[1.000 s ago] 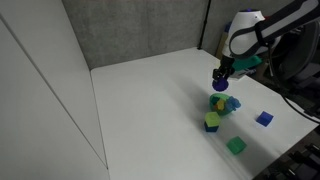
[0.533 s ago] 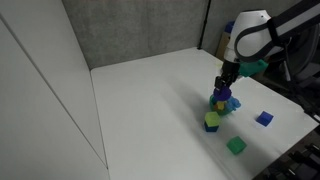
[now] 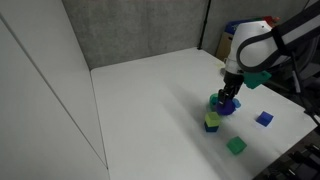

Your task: Pick up the round blue toy from the green bowl and put it on the lime green block

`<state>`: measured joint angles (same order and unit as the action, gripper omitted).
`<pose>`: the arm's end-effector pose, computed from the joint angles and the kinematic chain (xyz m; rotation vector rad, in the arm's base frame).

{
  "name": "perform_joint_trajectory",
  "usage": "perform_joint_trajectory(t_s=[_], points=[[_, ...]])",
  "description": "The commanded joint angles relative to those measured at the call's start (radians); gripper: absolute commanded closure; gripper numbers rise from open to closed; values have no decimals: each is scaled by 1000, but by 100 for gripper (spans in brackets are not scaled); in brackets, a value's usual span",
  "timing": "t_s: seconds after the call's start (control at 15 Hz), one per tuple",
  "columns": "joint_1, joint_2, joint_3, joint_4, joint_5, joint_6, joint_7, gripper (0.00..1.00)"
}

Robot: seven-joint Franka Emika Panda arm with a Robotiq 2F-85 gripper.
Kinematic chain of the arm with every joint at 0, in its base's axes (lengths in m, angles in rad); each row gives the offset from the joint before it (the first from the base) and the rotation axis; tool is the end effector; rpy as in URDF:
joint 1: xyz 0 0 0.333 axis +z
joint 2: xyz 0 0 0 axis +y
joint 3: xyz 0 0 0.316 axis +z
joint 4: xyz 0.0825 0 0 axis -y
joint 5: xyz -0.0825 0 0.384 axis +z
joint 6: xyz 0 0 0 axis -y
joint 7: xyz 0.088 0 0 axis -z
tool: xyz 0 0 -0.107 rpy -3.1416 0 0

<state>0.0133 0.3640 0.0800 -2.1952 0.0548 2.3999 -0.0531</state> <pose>0.5373 0.0515 0.2046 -3.0686 -0.1537 0.2462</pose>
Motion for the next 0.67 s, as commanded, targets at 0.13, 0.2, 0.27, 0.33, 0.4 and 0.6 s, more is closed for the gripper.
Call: perform_joint_trajectory(t_s=[0.13,0.2,0.27,0.33,0.4,0.6], points=[[-7,-19,26,-46,41,12,-78,65],[-8,-22,30,-52,45,18,-91,65],[-6,-23,32,-56,41,23,-99,65],[-4,-24,32,-60,35,32,-100,65],[-3,-25,33,-63,32,44,-107,65],[4,-20,33,-65,20,84,-107,65]])
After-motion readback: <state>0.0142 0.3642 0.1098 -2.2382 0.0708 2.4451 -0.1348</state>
